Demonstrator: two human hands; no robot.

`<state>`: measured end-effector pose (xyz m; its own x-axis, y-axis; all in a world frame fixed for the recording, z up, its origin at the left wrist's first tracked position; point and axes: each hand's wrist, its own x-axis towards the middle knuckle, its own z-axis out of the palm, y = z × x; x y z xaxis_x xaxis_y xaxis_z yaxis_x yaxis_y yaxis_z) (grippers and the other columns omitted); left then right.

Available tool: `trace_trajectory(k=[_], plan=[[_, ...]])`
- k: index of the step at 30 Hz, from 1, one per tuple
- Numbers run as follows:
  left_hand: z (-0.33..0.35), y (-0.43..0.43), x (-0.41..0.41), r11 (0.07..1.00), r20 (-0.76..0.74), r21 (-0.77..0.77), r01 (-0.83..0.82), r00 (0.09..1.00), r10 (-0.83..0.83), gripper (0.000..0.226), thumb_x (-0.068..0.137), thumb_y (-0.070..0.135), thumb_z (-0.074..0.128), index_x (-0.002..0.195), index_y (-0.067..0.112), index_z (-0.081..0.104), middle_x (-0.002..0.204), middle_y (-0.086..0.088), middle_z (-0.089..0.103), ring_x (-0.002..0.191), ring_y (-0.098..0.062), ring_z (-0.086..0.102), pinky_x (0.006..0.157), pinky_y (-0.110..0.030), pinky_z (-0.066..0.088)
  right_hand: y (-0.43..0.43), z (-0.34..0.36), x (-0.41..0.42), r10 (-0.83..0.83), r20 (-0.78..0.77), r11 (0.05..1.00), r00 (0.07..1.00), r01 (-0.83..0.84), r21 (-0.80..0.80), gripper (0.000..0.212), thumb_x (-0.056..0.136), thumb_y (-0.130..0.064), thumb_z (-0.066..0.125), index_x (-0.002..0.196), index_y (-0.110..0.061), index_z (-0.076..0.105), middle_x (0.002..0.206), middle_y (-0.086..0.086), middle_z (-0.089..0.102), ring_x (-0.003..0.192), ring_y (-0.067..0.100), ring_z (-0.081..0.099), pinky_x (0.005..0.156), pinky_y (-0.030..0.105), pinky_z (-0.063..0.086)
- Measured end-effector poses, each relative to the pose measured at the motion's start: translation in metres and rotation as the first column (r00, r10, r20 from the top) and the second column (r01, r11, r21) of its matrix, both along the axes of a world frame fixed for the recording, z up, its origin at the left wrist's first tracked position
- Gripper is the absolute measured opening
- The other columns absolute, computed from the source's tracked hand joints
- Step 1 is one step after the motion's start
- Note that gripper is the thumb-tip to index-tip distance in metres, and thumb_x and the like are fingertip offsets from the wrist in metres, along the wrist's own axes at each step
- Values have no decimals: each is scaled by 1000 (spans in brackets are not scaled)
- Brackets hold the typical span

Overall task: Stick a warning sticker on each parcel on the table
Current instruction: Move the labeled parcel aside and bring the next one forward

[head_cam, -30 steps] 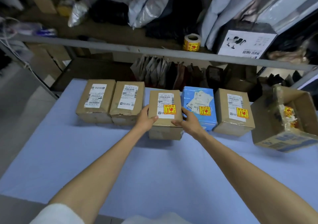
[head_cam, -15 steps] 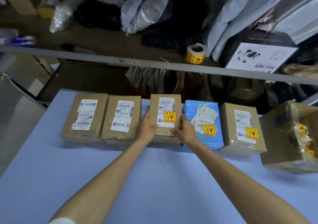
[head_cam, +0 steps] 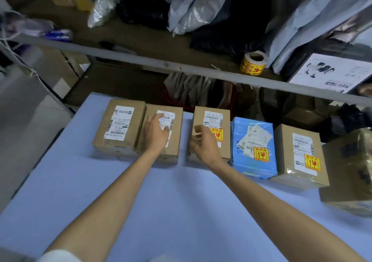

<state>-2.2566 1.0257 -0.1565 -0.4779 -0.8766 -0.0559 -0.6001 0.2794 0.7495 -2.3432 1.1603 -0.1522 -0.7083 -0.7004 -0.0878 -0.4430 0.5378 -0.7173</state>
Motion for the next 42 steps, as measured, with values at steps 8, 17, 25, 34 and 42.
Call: trace_trajectory(k=[8, 17, 25, 34, 42], plan=[[-9, -24, 27, 992, 186, 74, 98, 976, -110, 57, 83, 2, 64, 135, 12, 44, 139, -11, 40, 132, -26, 37, 105, -33, 34, -68, -14, 36, -9, 153, 985, 988, -17, 172, 64, 82, -16, 69, 133, 4, 34, 127, 22, 50, 115, 36, 51, 93, 38, 42], [-5, -22, 43, 988, 222, 113, 106, 966, -129, 63, 84, 9, 68, 140, 9, 39, 142, -13, 40, 134, -30, 35, 108, -36, 31, -65, -11, 47, -73, 181, 957, 981, 17, 291, 75, 77, -7, 76, 134, 6, 29, 133, 23, 44, 121, 35, 49, 97, 36, 42], [-13, 21, 97, 988, 279, 157, 4, 959, -48, 75, 74, 16, 78, 138, 9, 38, 133, -17, 39, 130, -38, 34, 109, -41, 32, -21, -14, 93, -41, 235, 960, 971, -27, 278, 77, 74, -20, 81, 131, 4, 33, 132, 21, 46, 123, 33, 46, 95, 36, 43], [-30, 102, 168, 896, -116, 441, 53, 993, -2, 71, 77, 12, 77, 136, 24, 39, 133, -2, 47, 114, -17, 50, 86, -22, 43, 80, -29, 120, -26, 340, 995, 940, -7, 95, 74, 74, -17, 78, 136, -14, 37, 128, 9, 58, 116, 30, 55, 94, 44, 48], [-29, 183, 142, 851, -226, 481, 212, 968, -114, 83, 71, 4, 81, 141, 22, 40, 121, 7, 53, 108, -13, 56, 82, -12, 47, 183, -27, 102, -162, 379, 987, 911, 156, 48, 84, 76, -13, 78, 145, -21, 30, 134, 5, 55, 104, 15, 53, 89, 32, 48]])
